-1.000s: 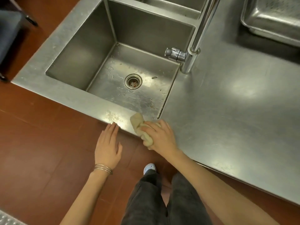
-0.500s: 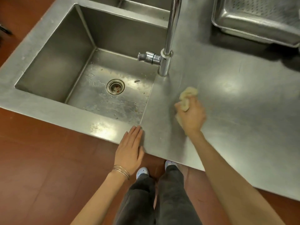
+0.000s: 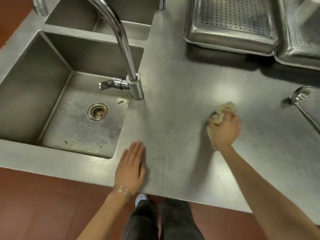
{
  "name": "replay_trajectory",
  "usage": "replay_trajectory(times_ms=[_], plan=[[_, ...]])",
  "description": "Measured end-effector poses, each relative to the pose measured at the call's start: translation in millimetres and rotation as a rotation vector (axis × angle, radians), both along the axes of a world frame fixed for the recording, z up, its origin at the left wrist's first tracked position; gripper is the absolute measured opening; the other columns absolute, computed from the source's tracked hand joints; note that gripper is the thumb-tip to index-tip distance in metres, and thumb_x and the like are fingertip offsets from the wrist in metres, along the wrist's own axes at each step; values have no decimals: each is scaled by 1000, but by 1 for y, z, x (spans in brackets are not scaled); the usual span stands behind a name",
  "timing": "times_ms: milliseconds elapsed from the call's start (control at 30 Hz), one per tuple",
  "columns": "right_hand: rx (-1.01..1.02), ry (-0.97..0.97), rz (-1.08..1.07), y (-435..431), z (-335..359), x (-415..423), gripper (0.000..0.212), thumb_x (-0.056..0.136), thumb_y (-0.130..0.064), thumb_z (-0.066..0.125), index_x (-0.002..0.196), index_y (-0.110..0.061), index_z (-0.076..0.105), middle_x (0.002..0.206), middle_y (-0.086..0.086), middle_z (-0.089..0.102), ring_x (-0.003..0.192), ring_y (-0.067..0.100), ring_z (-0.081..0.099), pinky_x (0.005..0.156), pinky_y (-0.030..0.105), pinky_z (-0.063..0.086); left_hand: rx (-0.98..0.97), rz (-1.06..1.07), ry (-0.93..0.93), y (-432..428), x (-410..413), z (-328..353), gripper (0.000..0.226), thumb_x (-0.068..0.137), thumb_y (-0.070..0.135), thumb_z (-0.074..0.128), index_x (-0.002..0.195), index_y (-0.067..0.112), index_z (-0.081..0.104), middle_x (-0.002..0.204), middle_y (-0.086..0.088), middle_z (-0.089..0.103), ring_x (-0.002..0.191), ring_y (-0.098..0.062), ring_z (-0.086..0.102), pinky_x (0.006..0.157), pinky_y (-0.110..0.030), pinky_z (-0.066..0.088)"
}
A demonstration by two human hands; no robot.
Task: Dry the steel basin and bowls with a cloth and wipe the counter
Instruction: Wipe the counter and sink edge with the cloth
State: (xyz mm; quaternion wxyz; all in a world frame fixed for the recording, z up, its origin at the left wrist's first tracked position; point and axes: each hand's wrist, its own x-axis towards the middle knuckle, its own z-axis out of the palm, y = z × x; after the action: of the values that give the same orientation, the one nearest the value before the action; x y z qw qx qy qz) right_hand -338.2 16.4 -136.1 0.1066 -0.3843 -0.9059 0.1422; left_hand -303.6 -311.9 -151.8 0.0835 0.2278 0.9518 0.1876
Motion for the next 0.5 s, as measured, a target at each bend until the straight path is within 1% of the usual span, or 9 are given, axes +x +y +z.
replay_trajectory(times_ms=[67, 133, 200, 233, 267, 300, 367, 433, 500], plan=[[65, 26, 218, -21, -8, 8, 57, 67, -48, 51, 109, -10, 61, 107, 19, 60, 93, 36, 53, 79, 40, 42, -4, -1, 11, 25, -11, 3, 59, 86, 27, 33, 142, 9, 32, 149, -2, 26, 139, -17, 19, 115, -30, 7], [60, 51, 532, -31, -14, 40, 54, 68, -43, 53, 116, -18, 57, 112, 12, 60, 95, 31, 52, 81, 37, 40, -20, -23, 29, 51, -22, 4, 59, 86, 27, 32, 142, 9, 32, 149, -1, 24, 139, -17, 19, 115, -31, 7], [51, 61, 842, -22, -15, 78, 52, 71, -44, 56, 120, -26, 52, 118, 5, 60, 99, 27, 51, 79, 33, 39, -41, -80, 39, 76, -31, 3, 58, 87, 27, 31, 143, 11, 32, 150, -1, 23, 140, -18, 16, 114, -33, 8], [70, 51, 957, -11, -15, 97, 51, 72, -45, 59, 119, -29, 52, 118, 2, 61, 100, 24, 50, 78, 32, 38, -55, -120, 42, 87, -32, 2, 58, 88, 28, 31, 144, 12, 31, 151, -1, 23, 140, -18, 15, 114, -35, 9], [108, 53, 1011, 4, -14, 111, 50, 70, -45, 63, 117, -30, 53, 117, -1, 62, 99, 22, 50, 77, 31, 38, -70, -162, 44, 99, -33, -1, 57, 88, 29, 30, 144, 15, 30, 152, -1, 24, 141, -18, 13, 114, -37, 9], [130, 75, 987, 23, -14, 120, 50, 67, -43, 67, 113, -30, 55, 113, -2, 63, 97, 22, 52, 75, 31, 39, -88, -200, 43, 109, -31, -6, 57, 89, 30, 29, 145, 17, 29, 152, -1, 24, 142, -18, 12, 114, -39, 10], [177, 94, 737, 70, -13, 124, 45, 63, -37, 68, 106, -26, 62, 108, 0, 65, 93, 27, 57, 73, 36, 43, -117, -249, 35, 123, -26, -15, 56, 91, 31, 28, 145, 19, 27, 153, -1, 24, 143, -18, 10, 114, -42, 11], [210, 16, 441, 121, -7, 116, 45, 65, -42, 56, 103, -20, 67, 107, 5, 65, 94, 33, 57, 78, 39, 43, -143, -259, 44, 127, -20, -23, 56, 93, 33, 27, 146, 20, 23, 155, 0, 19, 144, -19, 7, 114, -44, 10], [158, -9, 187, 156, 1, 101, 52, 64, -43, 49, 103, -14, 67, 105, 11, 64, 92, 35, 54, 82, 38, 38, -164, -252, 57, 126, -19, -25, 56, 93, 36, 26, 147, 21, 20, 156, 1, 14, 144, -19, 6, 115, -43, 9]])
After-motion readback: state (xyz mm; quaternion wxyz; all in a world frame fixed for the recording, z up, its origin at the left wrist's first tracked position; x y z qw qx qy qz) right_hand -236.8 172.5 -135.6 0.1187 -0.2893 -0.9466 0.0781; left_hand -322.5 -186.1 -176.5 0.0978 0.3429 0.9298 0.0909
